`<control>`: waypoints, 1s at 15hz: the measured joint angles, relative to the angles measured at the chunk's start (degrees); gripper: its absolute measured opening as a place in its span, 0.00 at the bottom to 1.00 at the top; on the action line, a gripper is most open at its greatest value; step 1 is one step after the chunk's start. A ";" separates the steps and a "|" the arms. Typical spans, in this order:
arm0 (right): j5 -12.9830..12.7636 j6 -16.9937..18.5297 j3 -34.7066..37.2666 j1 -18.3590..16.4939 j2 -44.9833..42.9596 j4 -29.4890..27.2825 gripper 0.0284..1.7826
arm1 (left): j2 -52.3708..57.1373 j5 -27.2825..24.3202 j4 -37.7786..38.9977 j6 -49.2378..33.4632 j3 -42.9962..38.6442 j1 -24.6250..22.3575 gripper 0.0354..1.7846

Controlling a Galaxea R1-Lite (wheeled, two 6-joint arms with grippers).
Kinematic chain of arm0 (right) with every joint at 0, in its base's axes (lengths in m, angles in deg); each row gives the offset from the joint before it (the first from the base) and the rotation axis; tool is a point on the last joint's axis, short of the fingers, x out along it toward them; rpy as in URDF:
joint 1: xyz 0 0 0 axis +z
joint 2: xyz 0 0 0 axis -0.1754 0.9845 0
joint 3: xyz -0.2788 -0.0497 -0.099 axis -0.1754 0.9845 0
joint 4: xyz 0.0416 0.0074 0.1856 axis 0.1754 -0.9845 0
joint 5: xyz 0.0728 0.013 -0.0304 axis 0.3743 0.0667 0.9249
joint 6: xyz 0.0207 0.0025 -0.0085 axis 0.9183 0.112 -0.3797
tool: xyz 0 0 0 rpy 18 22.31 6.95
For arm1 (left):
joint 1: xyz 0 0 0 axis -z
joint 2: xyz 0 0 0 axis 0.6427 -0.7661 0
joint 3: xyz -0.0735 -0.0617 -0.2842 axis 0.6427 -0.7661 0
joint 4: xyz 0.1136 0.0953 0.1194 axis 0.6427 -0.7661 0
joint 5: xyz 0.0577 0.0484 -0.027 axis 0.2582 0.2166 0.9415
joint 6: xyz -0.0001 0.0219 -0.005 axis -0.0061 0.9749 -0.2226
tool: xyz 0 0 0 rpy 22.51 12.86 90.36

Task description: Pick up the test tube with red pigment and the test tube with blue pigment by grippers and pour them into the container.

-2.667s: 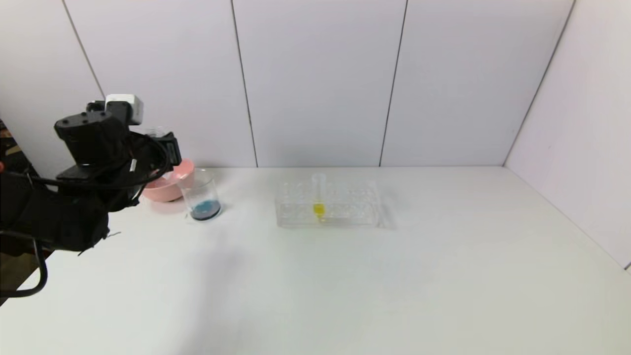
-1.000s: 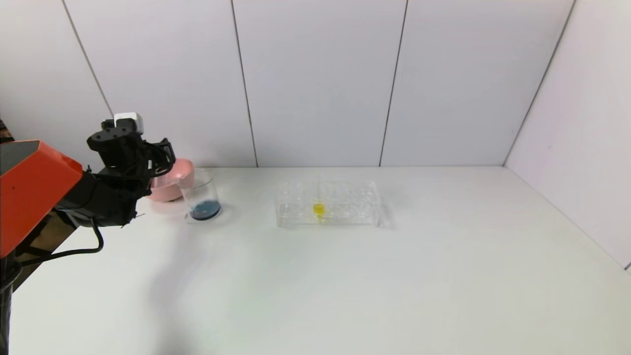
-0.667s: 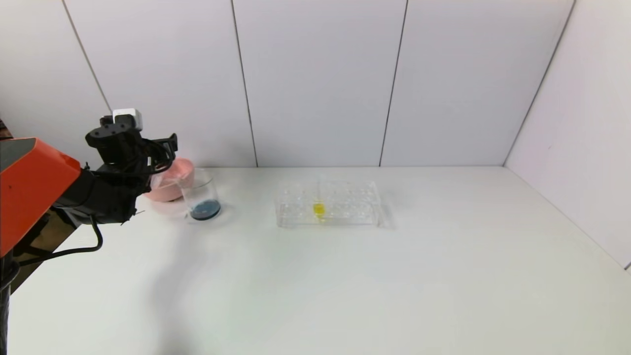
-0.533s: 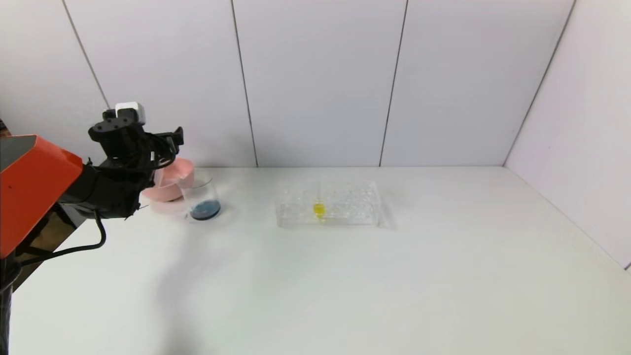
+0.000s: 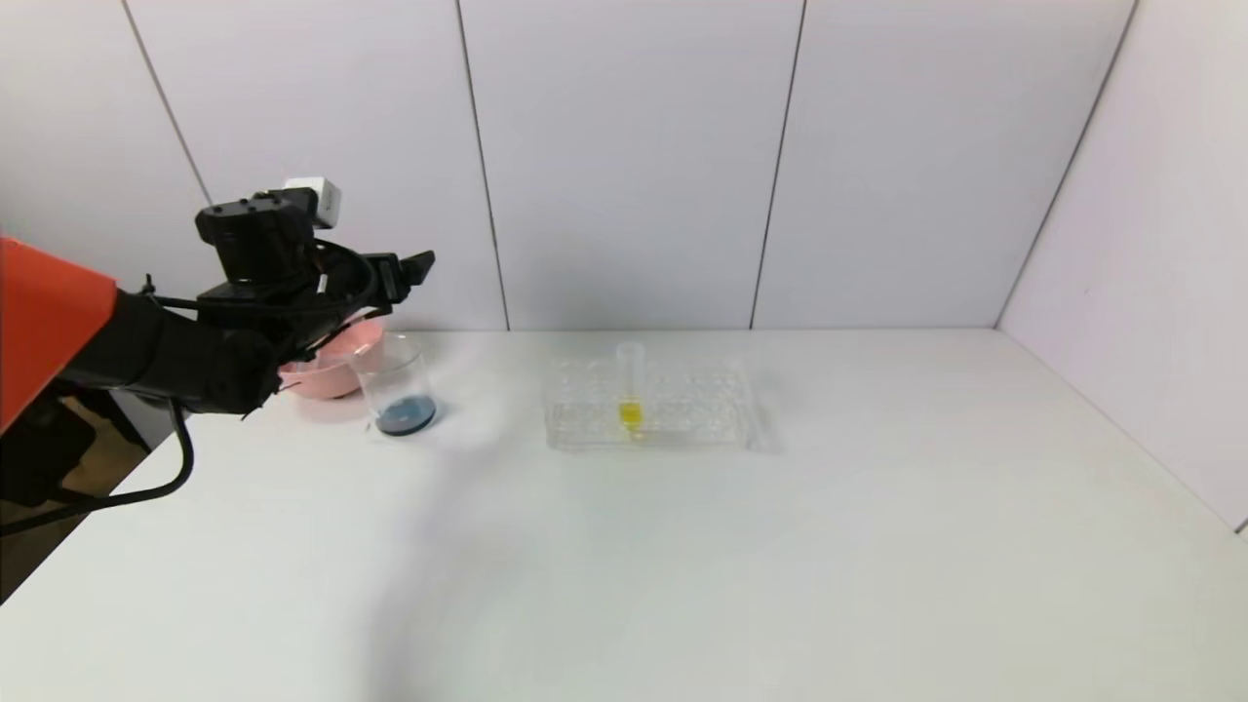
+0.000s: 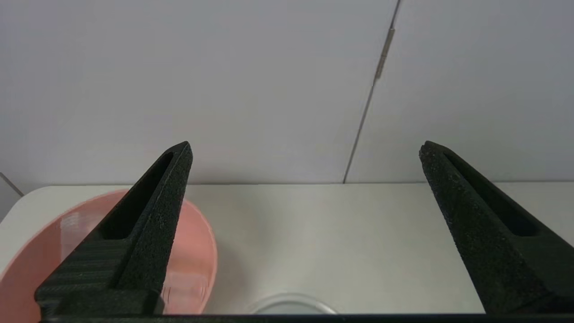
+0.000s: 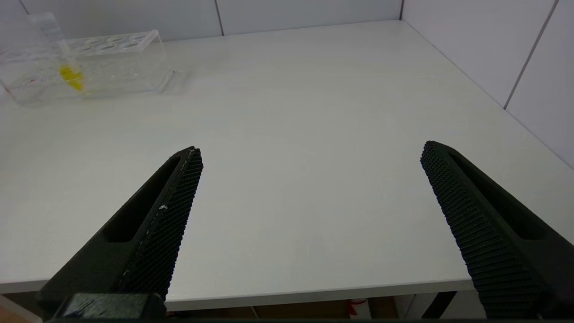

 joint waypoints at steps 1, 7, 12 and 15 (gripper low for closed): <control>0.01 -0.02 0.00 0.00 0.00 0.02 1.00 | 3.04 -0.85 -0.09 0.04 -4.11 0.33 0.99; 0.04 0.00 0.00 -0.02 0.00 0.02 1.00 | 27.73 -2.15 -0.24 4.24 -27.03 0.77 0.99; 0.04 -0.02 0.00 0.00 0.00 0.02 1.00 | 55.66 -2.62 -8.55 8.78 -37.99 1.02 0.99; 0.06 -0.07 0.00 -0.02 0.00 0.02 1.00 | 73.30 -2.60 -19.48 9.67 -39.79 1.07 0.99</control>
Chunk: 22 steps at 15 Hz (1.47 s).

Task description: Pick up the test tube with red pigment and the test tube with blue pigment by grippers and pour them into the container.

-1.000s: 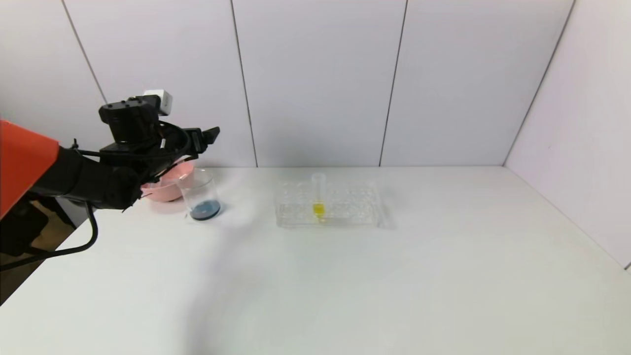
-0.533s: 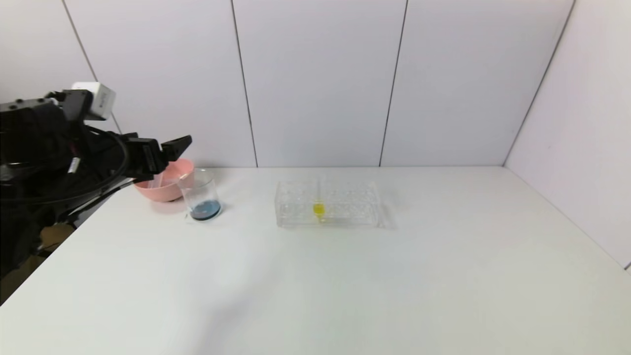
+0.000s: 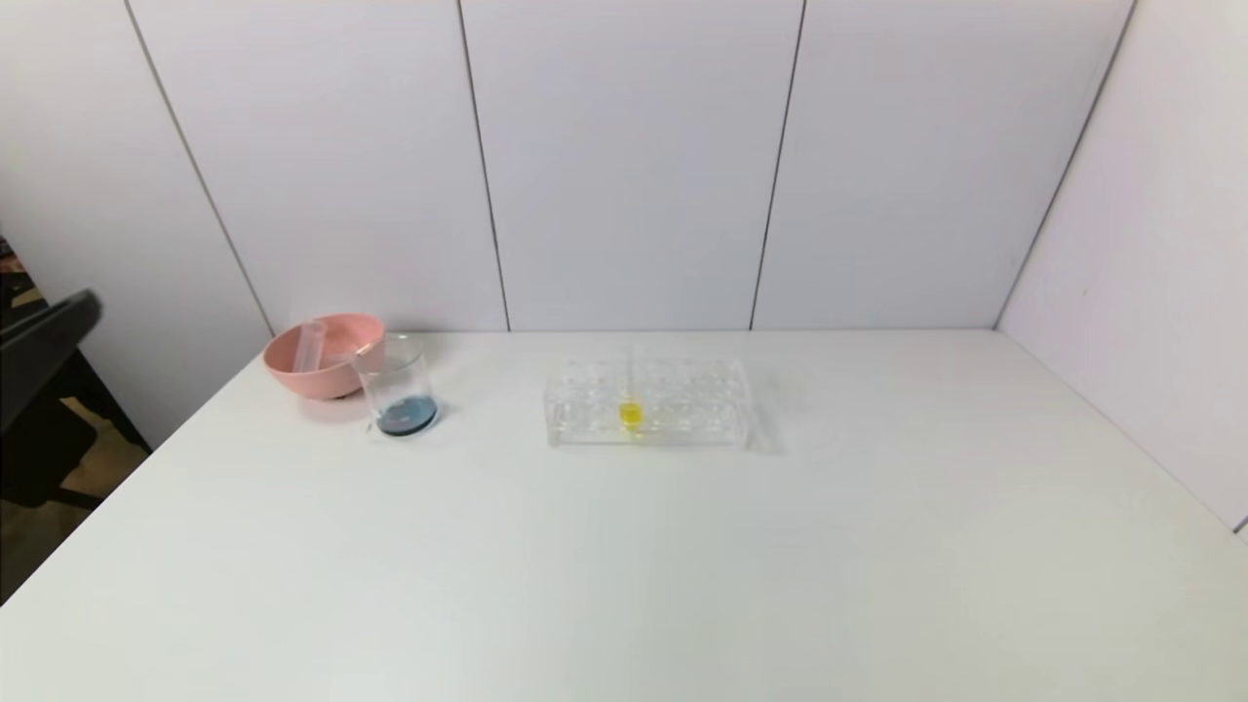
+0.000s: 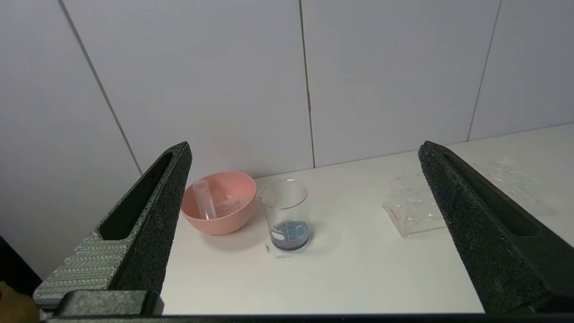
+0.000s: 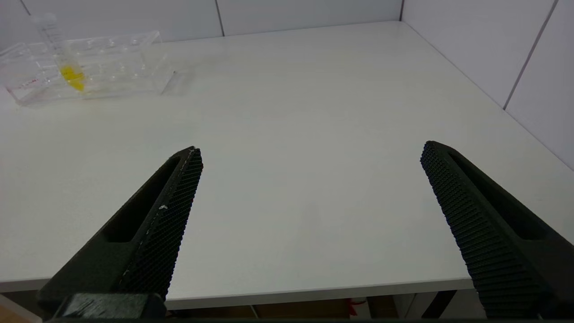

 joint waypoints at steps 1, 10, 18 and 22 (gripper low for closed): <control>0.00 0.00 0.00 0.02 0.00 -0.02 1.00 | 5.78 0.02 -3.86 0.24 -0.21 0.02 0.99; -0.02 0.05 0.00 0.02 0.00 0.00 1.00 | 40.59 1.77 -20.18 0.28 -8.20 -3.36 0.99; -0.02 0.07 0.00 0.02 0.00 -0.02 1.00 | 44.14 6.61 -26.75 -4.79 -29.82 -3.55 0.99; -0.05 0.05 0.00 0.02 0.00 -0.02 1.00 | 44.20 6.02 -28.29 -4.61 -30.26 -3.61 0.99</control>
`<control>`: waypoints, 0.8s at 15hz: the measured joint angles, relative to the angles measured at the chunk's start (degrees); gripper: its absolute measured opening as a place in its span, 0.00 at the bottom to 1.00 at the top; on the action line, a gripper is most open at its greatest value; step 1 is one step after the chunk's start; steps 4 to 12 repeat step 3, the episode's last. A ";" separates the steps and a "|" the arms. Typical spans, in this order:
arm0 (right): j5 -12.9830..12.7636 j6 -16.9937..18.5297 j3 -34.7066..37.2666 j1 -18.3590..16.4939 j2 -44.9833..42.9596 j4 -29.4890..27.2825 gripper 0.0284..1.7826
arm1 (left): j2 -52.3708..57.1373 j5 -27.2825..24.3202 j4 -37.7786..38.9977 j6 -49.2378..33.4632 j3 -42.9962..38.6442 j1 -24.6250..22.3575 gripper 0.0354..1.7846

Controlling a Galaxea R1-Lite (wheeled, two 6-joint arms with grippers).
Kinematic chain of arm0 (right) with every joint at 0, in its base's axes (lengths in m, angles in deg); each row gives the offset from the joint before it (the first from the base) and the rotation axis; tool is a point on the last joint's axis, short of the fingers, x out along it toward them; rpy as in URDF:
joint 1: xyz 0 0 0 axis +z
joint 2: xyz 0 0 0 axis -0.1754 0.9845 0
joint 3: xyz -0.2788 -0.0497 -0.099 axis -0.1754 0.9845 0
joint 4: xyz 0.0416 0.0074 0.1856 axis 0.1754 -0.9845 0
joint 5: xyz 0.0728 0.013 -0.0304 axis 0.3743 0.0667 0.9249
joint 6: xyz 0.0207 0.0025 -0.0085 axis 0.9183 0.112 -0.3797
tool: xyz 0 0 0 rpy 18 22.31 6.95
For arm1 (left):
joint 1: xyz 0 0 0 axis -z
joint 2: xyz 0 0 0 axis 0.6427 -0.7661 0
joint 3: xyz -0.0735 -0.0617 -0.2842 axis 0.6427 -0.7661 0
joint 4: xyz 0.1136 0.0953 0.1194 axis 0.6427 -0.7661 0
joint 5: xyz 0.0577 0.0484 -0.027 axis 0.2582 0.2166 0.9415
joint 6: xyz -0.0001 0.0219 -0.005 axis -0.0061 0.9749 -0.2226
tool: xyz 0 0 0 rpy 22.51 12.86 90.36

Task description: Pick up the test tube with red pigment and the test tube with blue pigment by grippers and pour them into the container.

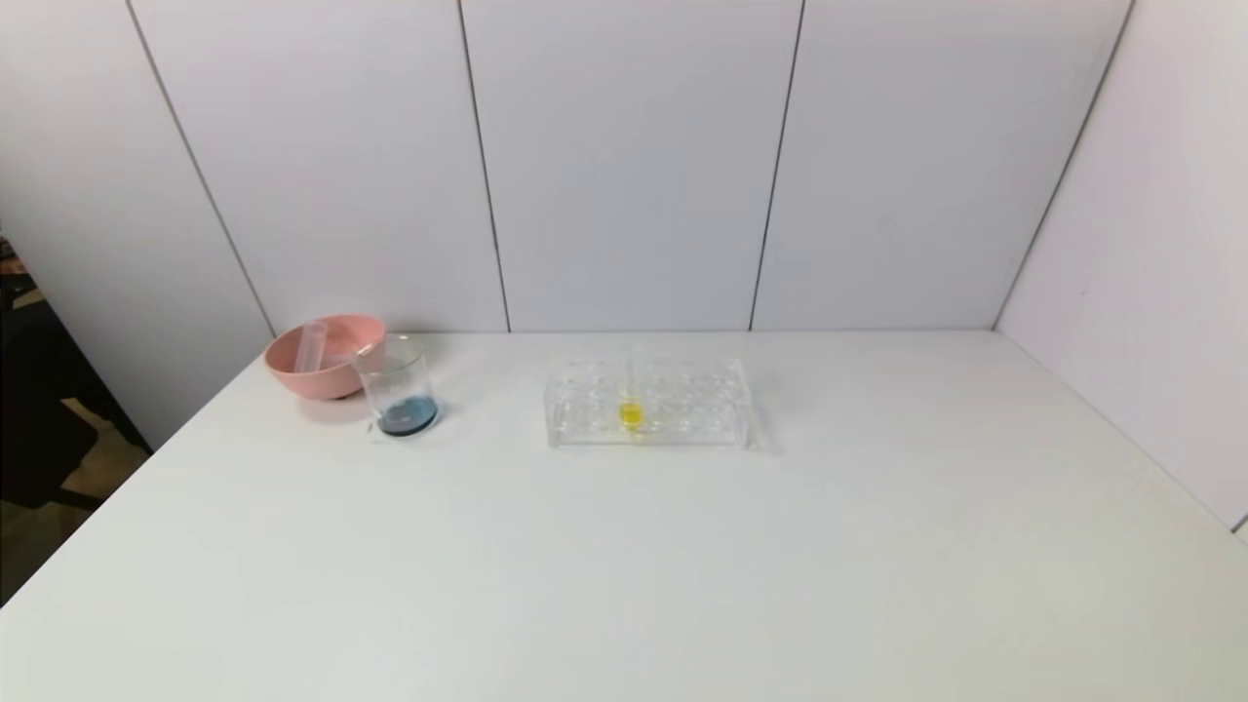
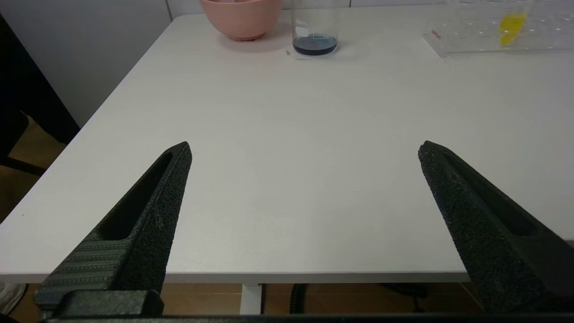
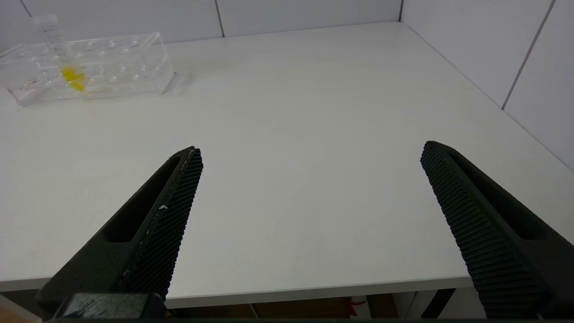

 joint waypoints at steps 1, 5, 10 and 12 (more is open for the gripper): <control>0.00 0.02 0.00 -0.02 0.00 0.02 1.00 | 0.00 0.00 0.07 0.12 -0.05 0.02 0.99; 0.00 0.02 0.00 0.00 0.00 0.02 1.00 | 0.00 0.01 0.10 0.12 -0.09 0.02 0.99; 0.00 0.02 0.00 0.00 0.00 0.02 1.00 | 0.00 0.01 0.10 0.12 -0.09 0.02 0.99; 0.00 0.02 0.00 0.00 0.00 0.02 1.00 | 0.00 0.01 0.10 0.12 -0.09 0.02 0.99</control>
